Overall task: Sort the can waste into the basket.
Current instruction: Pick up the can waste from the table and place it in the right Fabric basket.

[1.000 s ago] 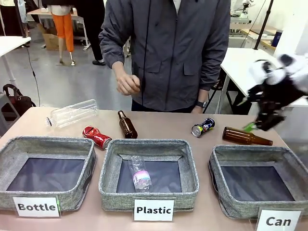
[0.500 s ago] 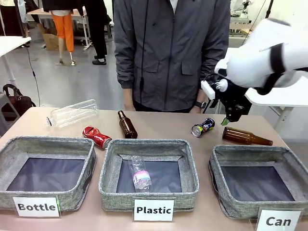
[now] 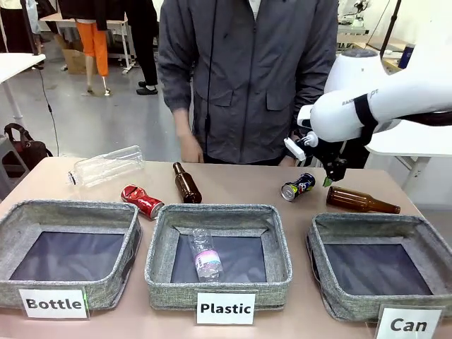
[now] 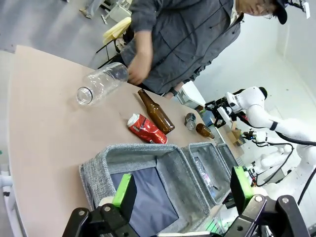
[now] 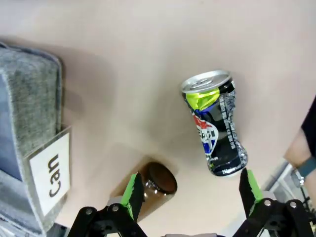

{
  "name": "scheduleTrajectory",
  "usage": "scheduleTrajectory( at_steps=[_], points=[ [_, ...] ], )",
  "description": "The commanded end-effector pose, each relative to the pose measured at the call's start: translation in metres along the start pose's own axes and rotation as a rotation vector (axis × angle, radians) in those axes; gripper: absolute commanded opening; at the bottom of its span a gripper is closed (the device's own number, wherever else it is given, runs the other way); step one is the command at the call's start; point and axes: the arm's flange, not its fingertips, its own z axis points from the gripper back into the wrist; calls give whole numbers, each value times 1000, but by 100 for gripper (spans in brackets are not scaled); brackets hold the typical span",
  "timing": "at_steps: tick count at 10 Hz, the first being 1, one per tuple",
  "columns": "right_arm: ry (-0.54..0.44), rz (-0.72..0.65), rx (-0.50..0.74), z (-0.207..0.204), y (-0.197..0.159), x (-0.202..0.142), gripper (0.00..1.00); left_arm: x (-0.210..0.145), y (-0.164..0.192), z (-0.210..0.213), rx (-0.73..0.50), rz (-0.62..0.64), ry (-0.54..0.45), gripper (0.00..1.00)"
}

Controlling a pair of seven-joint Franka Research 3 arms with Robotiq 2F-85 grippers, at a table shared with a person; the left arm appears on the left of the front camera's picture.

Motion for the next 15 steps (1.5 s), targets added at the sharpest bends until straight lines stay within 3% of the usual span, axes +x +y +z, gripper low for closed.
scheduleTrajectory(
  at_steps=[1,6,11,12,13,14,15],
  points=[
    [2,30,-12,10,3,2,100,0,-1,-1,-15,-20,-22,100],
    [-41,0,-39,-13,-16,9,100,0,-1,-1,-15,-20,-22,100],
    [-10,3,15,-55,-27,24,100,0,-1,-1,-15,-20,-22,100],
    [-24,13,14,-56,-25,23,83,0,-1,-1,-15,-20,-22,100],
    [-35,6,32,-54,-24,23,40,0,-1,-1,-15,-20,-22,100],
    [-29,3,37,-54,-23,23,24,0,-1,-1,-15,-20,-22,100],
    [-26,0,44,-54,-23,22,0,0,-1,-1,-15,-20,-22,100]
  ],
)
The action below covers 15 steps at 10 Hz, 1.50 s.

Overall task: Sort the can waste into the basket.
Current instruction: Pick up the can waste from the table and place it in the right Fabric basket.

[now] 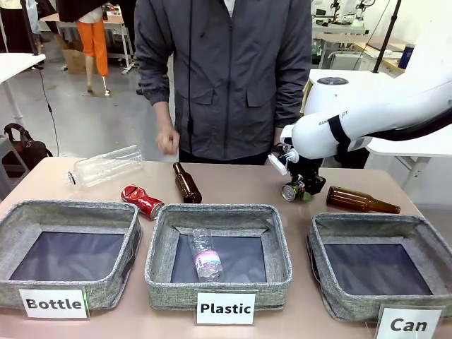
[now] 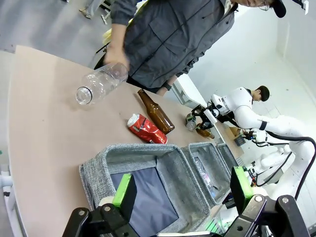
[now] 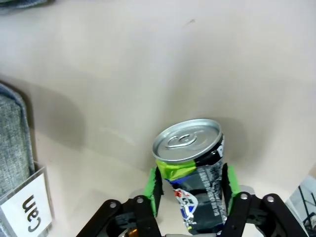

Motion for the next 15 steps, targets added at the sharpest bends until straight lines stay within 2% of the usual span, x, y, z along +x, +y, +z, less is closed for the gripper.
scheduleTrajectory(
  at_steps=[1,3,4,6,9,12,14,15],
  points=[
    [18,-12,11,5,0,-2,0,0,-1,-1,-15,-20,-22,100],
    [8,-14,17,4,-1,-3,3,0,-1,-1,-15,-20,-22,100],
    [6,-16,20,4,0,-3,0,0,-1,-1,-15,-20,-22,100],
    [1,-38,15,9,0,-6,0,0,-1,-1,-15,-20,-22,100],
    [-44,-73,-4,37,12,-18,0,0,-1,-1,-15,-20,-22,100],
    [-147,-204,29,134,75,-24,0,0,-1,-1,-15,-20,-22,100],
    [-259,-250,80,182,135,-22,0,0,-1,-1,-15,-20,-22,100],
    [-265,-249,78,195,168,-24,0,0,-1,-1,-15,-20,-22,100]
  ],
)
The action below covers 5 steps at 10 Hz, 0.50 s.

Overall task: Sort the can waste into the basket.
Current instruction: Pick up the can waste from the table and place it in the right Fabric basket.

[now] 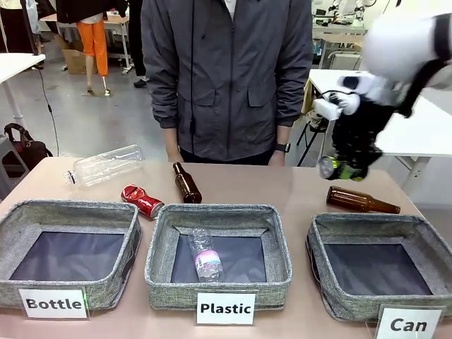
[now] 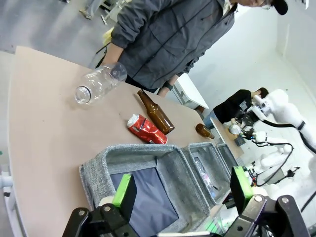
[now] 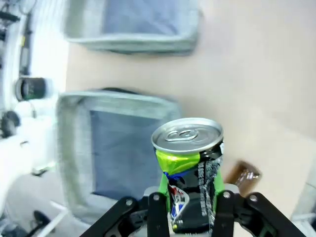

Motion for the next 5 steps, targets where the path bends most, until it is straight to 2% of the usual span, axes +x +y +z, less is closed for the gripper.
scheduleTrajectory(
  at_steps=[1,3,5],
  points=[
    [0,-48,-51,10,59,-27,0,0,-1,-1,-15,-18,-21,100],
    [55,-28,-69,3,108,-63,0,0,-1,-1,-15,-18,-21,100],
    [44,-51,-11,-27,121,-82,0,0,-1,-1,-15,-18,-21,100]
  ],
)
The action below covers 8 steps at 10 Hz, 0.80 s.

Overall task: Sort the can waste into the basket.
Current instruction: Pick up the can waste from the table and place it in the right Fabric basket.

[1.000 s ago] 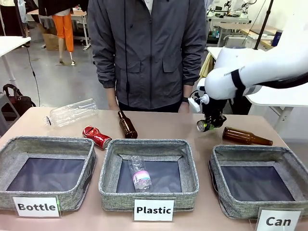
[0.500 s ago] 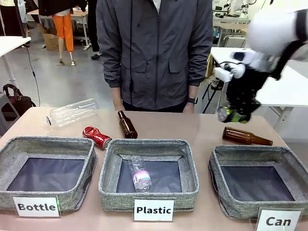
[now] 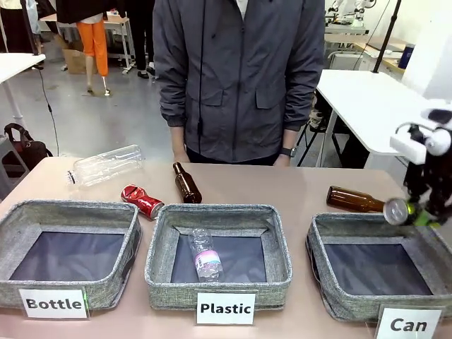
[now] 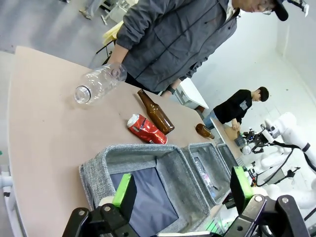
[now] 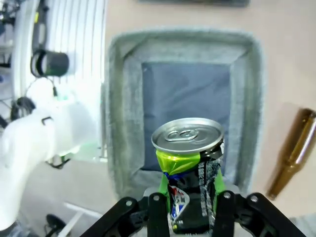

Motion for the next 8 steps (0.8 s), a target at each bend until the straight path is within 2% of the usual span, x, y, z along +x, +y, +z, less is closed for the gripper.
scheduleTrajectory(
  at_steps=[1,6,7,8],
  points=[
    [-12,21,16,-27,-5,-8,0,0,-1,-2,-15,-18,-21,100],
    [-8,37,8,-37,-9,-17,0,0,-1,-2,-15,-18,-21,100],
    [-18,39,9,-37,-12,-17,56,0,-1,-2,-15,-18,-21,100],
    [-8,51,16,-39,-13,-17,95,0,-1,-2,-15,-18,-21,100]
  ],
)
